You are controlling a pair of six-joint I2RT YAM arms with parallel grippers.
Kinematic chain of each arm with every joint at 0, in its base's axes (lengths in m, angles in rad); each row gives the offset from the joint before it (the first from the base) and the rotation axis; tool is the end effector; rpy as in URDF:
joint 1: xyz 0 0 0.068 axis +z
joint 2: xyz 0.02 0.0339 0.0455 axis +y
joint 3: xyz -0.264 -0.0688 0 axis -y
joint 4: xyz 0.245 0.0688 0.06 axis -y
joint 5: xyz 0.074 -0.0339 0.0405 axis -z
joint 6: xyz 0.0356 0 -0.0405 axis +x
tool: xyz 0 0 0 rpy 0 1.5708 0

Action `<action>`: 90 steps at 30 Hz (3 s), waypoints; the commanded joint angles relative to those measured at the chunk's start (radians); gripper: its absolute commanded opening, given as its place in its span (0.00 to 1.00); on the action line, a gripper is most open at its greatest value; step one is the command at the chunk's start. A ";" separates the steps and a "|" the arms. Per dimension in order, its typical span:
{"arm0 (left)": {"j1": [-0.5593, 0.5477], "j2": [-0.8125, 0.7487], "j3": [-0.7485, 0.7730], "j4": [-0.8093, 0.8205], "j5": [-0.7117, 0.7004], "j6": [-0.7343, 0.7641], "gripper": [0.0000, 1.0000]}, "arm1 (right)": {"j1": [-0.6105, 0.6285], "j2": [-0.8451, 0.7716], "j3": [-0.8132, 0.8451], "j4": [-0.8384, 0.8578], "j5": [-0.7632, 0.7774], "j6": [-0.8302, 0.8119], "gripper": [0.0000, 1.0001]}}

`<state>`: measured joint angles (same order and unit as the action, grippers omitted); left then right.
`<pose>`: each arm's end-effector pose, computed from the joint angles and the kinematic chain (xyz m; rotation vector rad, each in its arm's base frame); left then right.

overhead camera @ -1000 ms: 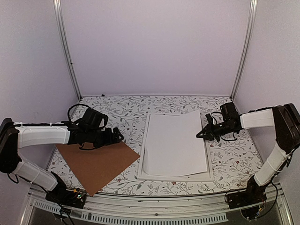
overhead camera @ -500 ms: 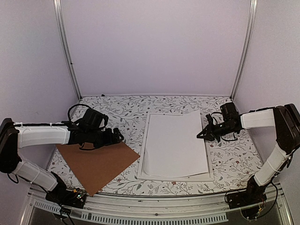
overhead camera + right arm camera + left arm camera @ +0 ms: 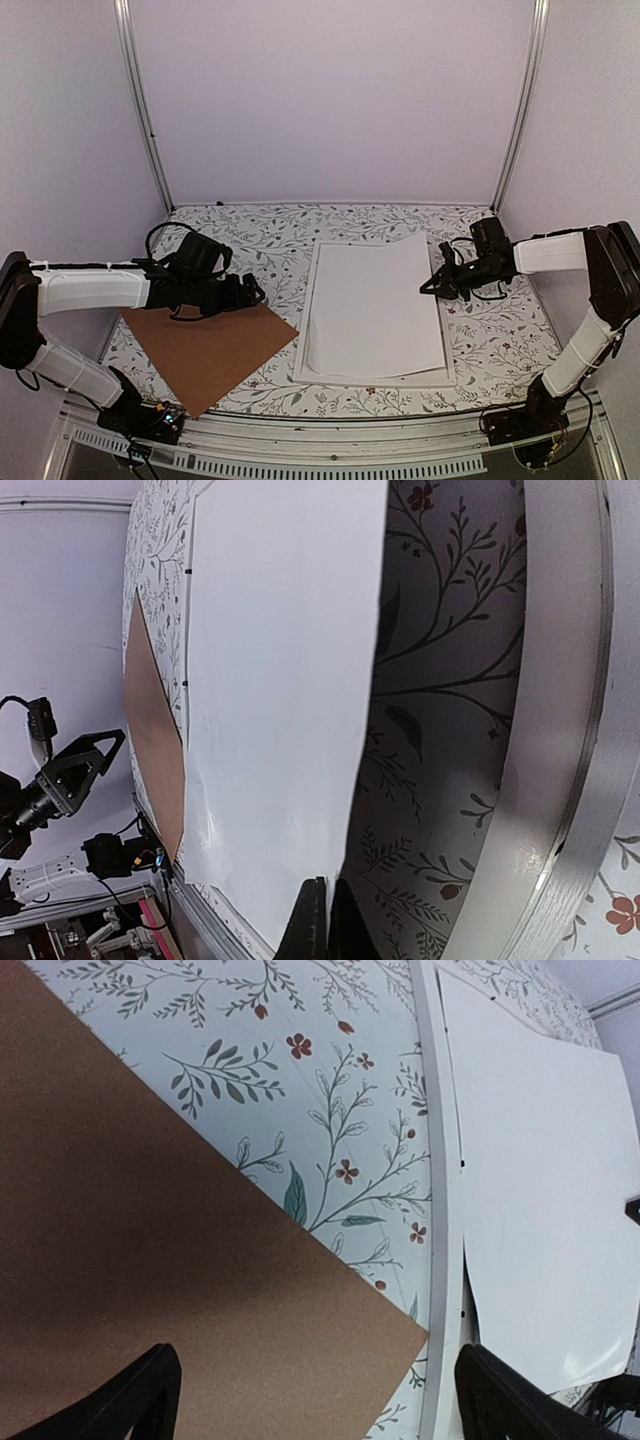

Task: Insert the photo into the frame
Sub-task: Place the photo on the mat board, then press the photo onto the mat board.

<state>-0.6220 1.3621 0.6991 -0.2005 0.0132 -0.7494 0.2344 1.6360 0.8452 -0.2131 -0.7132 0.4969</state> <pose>0.2163 -0.1557 0.1850 -0.1552 2.5309 -0.6057 0.2926 0.0938 0.1598 0.0611 2.6363 1.1851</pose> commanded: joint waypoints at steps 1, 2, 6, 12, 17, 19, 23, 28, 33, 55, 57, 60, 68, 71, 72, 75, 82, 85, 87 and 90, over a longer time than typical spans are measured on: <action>-0.016 0.011 0.020 -0.006 -0.010 0.011 0.97 | -0.004 0.011 0.041 -0.010 0.010 -0.027 0.00; -0.016 0.012 0.020 -0.007 -0.010 0.010 0.97 | -0.004 0.013 0.045 -0.012 0.011 -0.030 0.00; -0.019 0.009 0.018 -0.009 -0.010 0.008 0.97 | -0.003 0.013 0.046 -0.010 0.009 -0.028 0.00; -0.021 0.008 0.017 -0.010 -0.010 0.007 0.97 | 0.003 0.012 0.040 -0.002 0.010 -0.021 0.02; -0.022 0.005 0.017 -0.013 -0.010 0.006 0.97 | 0.015 0.016 0.037 0.007 0.008 -0.012 0.02; -0.023 0.006 0.018 -0.013 -0.010 0.007 0.97 | 0.020 0.017 0.037 0.006 0.008 -0.012 0.02; -0.024 0.009 0.016 -0.013 -0.010 0.007 0.97 | 0.022 0.017 0.035 0.002 0.010 -0.015 0.02; -0.024 0.014 0.019 -0.013 -0.010 0.007 0.97 | 0.022 0.028 0.035 0.000 0.017 -0.026 0.03; -0.024 0.014 0.019 -0.014 -0.010 0.007 0.97 | 0.023 0.039 0.037 0.003 0.012 -0.026 0.05; -0.035 0.028 0.033 -0.016 -0.010 0.008 0.97 | 0.023 0.038 0.078 -0.068 0.071 -0.057 0.37; -0.037 0.031 0.036 -0.017 -0.010 0.011 0.97 | 0.022 0.035 0.078 -0.073 0.080 -0.059 0.39; -0.039 0.033 0.039 -0.019 -0.010 0.012 0.97 | 0.022 0.026 0.077 -0.084 0.101 -0.060 0.43; -0.046 0.034 0.050 -0.026 -0.045 0.016 0.97 | 0.023 -0.006 0.083 -0.127 0.168 -0.079 0.52; -0.053 0.033 0.058 -0.032 -0.052 0.018 0.97 | 0.022 -0.023 0.090 -0.151 0.204 -0.085 0.55; -0.056 0.032 0.061 -0.035 -0.055 0.018 0.97 | 0.022 -0.027 0.092 -0.158 0.216 -0.089 0.56; -0.064 0.032 0.066 -0.036 -0.062 0.018 0.98 | 0.024 -0.041 0.096 -0.179 0.253 -0.097 0.58; -0.121 0.038 0.098 -0.029 -0.085 0.023 0.98 | 0.033 -0.088 0.092 -0.184 0.333 -0.116 0.60; -0.168 0.046 0.117 0.004 -0.086 0.023 0.98 | 0.072 -0.120 0.080 -0.144 0.312 -0.118 0.60; -0.211 0.062 0.133 0.028 -0.079 0.016 0.97 | 0.119 -0.126 0.073 -0.109 0.300 -0.113 0.59; -0.272 0.105 0.158 0.060 -0.067 0.015 0.96 | 0.185 -0.124 0.069 -0.074 0.299 -0.100 0.59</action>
<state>-0.8200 1.4158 0.8135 -0.2008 -0.0616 -0.7403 0.3325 1.5307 0.9173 -0.3508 -0.4129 0.3973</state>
